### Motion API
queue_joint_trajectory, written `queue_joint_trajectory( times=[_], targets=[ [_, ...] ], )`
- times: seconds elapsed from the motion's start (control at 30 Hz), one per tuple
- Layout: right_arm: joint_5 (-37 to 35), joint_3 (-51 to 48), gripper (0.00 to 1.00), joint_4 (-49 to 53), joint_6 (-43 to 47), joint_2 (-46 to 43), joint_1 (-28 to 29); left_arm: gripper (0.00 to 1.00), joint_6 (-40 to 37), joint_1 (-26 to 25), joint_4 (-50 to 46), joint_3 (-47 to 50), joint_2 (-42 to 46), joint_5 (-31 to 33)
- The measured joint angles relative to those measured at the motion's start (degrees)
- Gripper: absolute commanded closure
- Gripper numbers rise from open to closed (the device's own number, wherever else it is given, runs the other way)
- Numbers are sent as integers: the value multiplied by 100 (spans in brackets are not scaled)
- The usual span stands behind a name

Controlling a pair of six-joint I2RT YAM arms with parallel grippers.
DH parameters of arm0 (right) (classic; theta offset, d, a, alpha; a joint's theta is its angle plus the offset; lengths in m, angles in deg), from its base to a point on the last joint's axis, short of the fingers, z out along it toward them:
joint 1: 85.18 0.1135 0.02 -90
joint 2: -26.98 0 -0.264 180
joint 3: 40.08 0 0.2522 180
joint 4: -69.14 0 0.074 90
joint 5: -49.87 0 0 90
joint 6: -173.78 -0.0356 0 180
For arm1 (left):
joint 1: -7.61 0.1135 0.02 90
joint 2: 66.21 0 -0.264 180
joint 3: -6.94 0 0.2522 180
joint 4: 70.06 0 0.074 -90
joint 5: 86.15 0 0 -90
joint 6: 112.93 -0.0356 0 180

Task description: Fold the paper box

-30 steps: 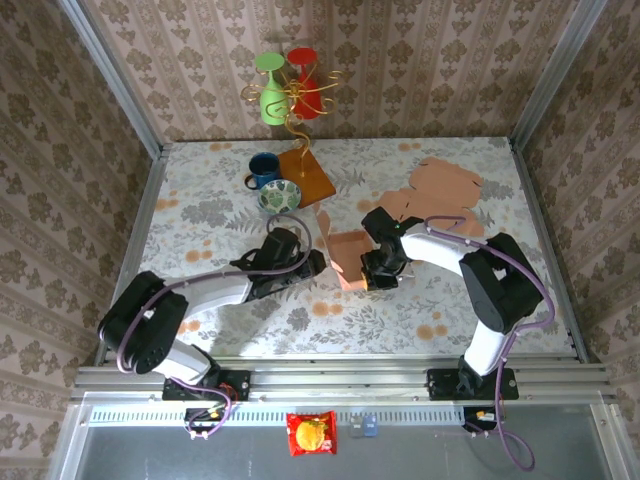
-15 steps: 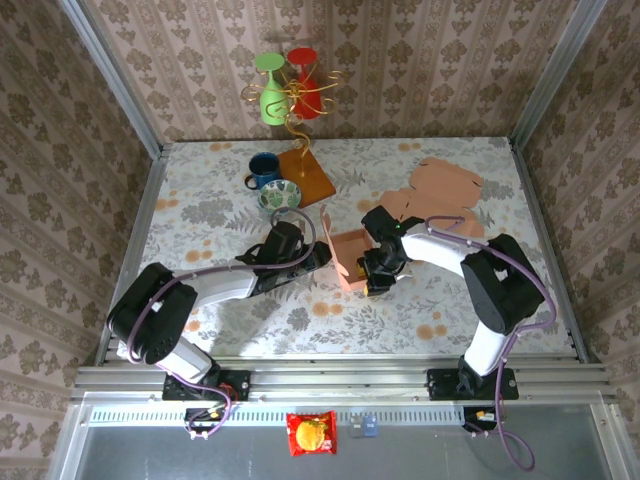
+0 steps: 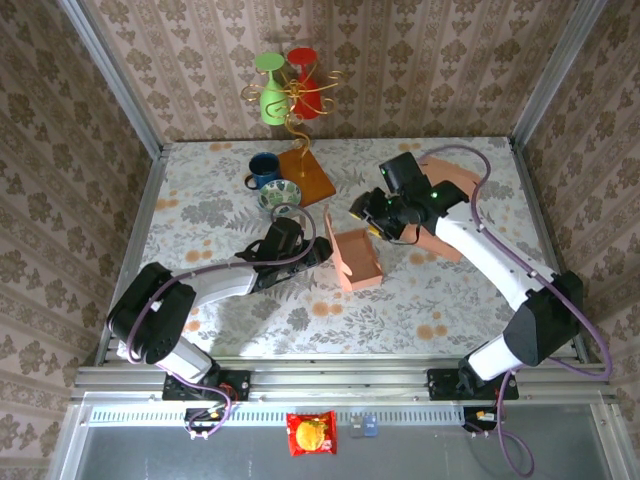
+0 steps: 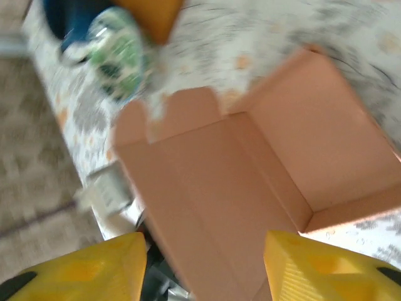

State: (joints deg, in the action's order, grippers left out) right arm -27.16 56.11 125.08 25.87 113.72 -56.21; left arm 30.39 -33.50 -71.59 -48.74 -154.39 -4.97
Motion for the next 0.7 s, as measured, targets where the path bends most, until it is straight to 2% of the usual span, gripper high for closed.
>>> queue_joint_trajectory(
  times=[0.1,0.3,0.43,0.7],
  targets=[
    [267,387,40,251,1003,98,114,46,-39,0,-24,-17,0,0],
    [402,876,42,1069,2173,898,289,46,-63,7,-28,-63,0,0],
    [404,1012,47,1298,2514,1239,391,46,-66,7,-28,-63,0,0],
    [417,1349,49,1381,2671,1554,564,46,-94,13,-28,-66,0,0]
  ],
)
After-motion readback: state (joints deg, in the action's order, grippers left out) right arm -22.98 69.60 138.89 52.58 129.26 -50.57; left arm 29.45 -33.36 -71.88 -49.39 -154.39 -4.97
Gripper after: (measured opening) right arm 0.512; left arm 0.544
